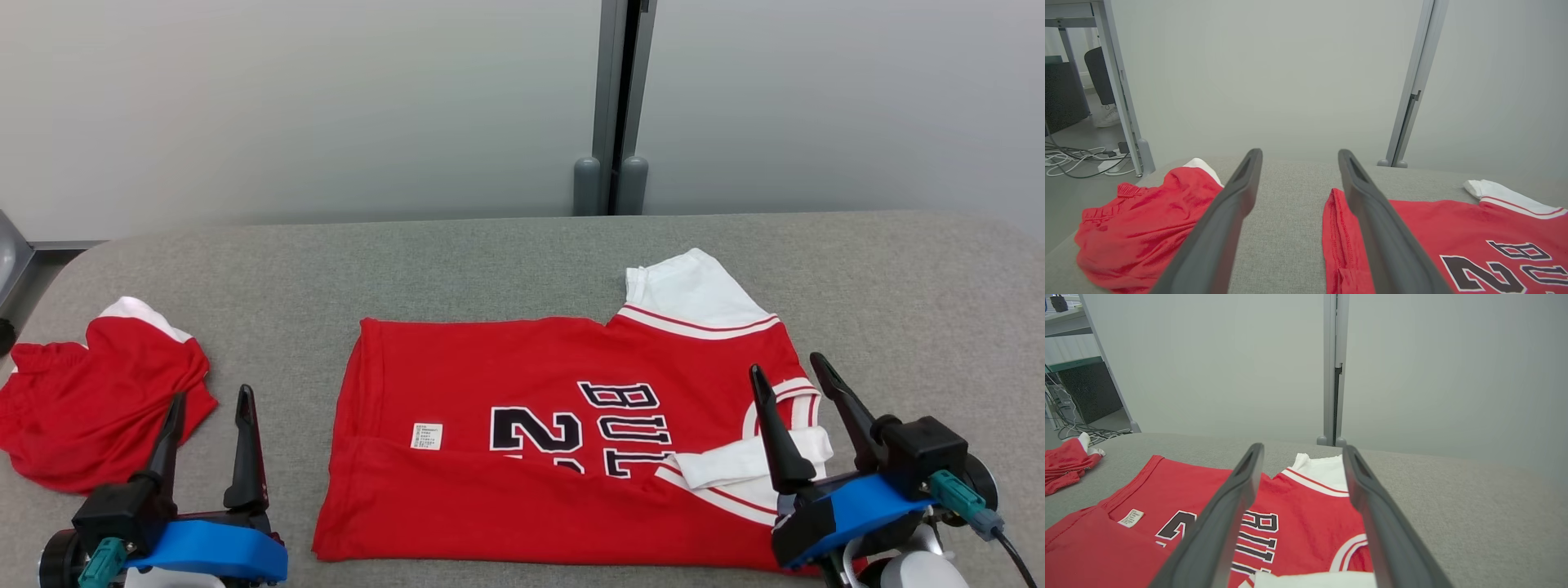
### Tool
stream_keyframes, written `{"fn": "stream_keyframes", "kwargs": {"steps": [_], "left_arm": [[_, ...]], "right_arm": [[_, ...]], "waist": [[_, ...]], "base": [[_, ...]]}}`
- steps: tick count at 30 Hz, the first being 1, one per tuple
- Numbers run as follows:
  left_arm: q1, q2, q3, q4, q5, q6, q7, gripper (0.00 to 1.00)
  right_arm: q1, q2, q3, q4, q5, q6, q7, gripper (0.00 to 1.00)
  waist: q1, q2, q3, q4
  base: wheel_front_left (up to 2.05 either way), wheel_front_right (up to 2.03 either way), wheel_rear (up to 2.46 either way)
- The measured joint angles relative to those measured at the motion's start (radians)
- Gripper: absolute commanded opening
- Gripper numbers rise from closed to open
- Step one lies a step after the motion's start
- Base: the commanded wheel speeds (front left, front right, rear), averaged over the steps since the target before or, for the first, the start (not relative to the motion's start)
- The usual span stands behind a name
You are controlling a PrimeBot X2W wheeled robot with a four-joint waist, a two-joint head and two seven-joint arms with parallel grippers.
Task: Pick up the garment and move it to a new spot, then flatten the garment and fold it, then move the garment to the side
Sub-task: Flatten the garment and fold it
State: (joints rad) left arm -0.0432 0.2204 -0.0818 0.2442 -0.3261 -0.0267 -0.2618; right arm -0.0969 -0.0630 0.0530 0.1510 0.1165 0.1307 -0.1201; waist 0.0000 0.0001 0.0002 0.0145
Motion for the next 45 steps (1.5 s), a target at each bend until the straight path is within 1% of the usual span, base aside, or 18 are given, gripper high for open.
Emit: {"fn": "stream_keyframes", "kwargs": {"steps": [8,14,25,29,32,38,41,45], "left_arm": [[0.021,-0.003,0.003,0.034,0.012,-0.011,0.0,1.0],[0.02,-0.006,-0.007,0.05,0.014,-0.018,0.0,1.0],[0.014,-0.006,-0.024,0.066,0.011,-0.018,0.0,1.0],[-0.006,0.0,-0.025,0.078,0.006,-0.024,0.007,1.0],[-0.056,0.017,-0.02,0.088,-0.001,-0.027,0.014,1.0],[-0.233,0.072,-0.028,0.119,-0.007,-0.065,0.049,1.0],[-0.342,0.095,-0.037,0.155,-0.034,-0.083,0.078,1.0],[-0.488,0.13,-0.083,0.202,-0.063,-0.098,0.128,1.0]], "right_arm": [[0.06,0.011,-0.038,-0.031,-0.035,0.0,0.04,1.0],[0.081,0.012,-0.058,-0.044,-0.029,0.0,0.058,1.0],[0.081,0.012,-0.059,-0.042,-0.026,0.0,0.068,1.0],[0.074,0.012,-0.075,-0.023,-0.03,0.0,0.072,1.0],[0.018,0.012,-0.085,-0.008,-0.061,0.0,0.072,1.0],[-0.174,0.007,-0.081,0.043,-0.108,0.0,0.084,1.0],[-0.295,-0.009,-0.074,0.088,-0.119,0.0,0.09,1.0],[-0.438,-0.011,-0.065,0.17,-0.135,0.0,0.103,1.0]], "waist": [[0.0,0.0,-0.009,0.011],[0.0,0.0,-0.01,0.009],[0.0,0.0,-0.007,-0.006],[0.0,0.0,0.003,-0.011],[0.0,0.0,0.024,-0.016],[0.0,0.0,0.095,-0.03],[0.0001,0.0,0.142,-0.037],[0.0003,0.0,0.214,-0.047]], "base": [[0.0,0.0,0.0],[0.0,0.0,0.0],[0.0,0.0,0.0],[0.0,0.0,0.0],[0.0,0.0,0.0],[0.0,0.0,0.0],[0.0,0.0,0.0],[0.0,0.0,0.0]]}}
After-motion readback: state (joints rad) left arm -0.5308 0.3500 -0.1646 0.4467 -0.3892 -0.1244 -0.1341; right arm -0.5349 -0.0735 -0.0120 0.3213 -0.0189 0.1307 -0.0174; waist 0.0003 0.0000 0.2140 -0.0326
